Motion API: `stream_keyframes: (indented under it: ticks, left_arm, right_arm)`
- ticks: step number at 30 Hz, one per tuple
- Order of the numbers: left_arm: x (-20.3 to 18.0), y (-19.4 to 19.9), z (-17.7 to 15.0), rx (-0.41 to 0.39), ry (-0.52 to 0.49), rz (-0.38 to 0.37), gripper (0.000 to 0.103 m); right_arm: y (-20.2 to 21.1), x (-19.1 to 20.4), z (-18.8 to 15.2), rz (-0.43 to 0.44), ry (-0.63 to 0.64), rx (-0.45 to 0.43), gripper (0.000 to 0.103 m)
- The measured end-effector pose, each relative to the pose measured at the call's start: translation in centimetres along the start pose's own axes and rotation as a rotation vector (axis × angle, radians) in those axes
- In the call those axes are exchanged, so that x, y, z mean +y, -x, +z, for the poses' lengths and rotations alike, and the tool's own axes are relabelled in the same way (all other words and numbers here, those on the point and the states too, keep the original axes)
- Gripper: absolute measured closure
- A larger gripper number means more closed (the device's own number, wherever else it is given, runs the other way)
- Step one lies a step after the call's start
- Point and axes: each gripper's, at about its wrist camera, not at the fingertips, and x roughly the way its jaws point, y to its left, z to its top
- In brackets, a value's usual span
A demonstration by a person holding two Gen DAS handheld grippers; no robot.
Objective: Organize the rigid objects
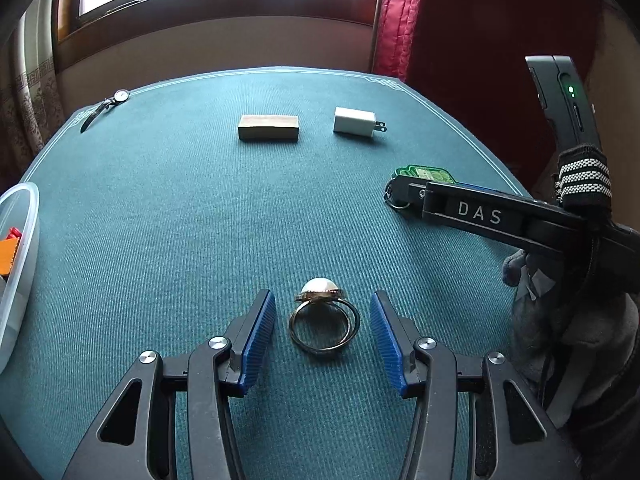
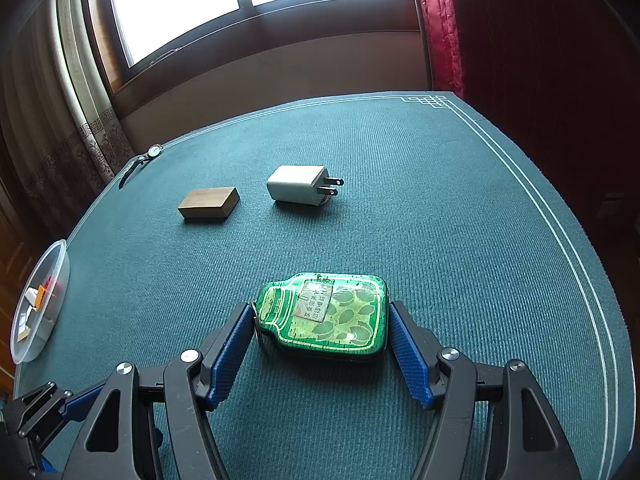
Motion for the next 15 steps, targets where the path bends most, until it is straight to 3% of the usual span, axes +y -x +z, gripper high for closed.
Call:
stream_keyframes:
  ticks: [2, 4, 15]
  left_arm:
    - [-0.2, -0.1, -0.1, -0.005, -0.013, 0.011, 0.056]
    - [-0.1, 0.0, -0.2, -0.009, -0.016, 0.017, 0.068]
    - [0.9, 1.3, -0.2, -0.049, 0.003, 0.045, 0.069]
  right_arm:
    - [0.0, 0.0, 0.0, 0.0, 0.0, 0.0, 0.032]
    - [0.0, 0.0, 0.0, 0.0, 0.0, 0.0, 0.032]
    - [0.3, 0.0, -0.1, 0.017, 0.002, -0.005, 0.032]
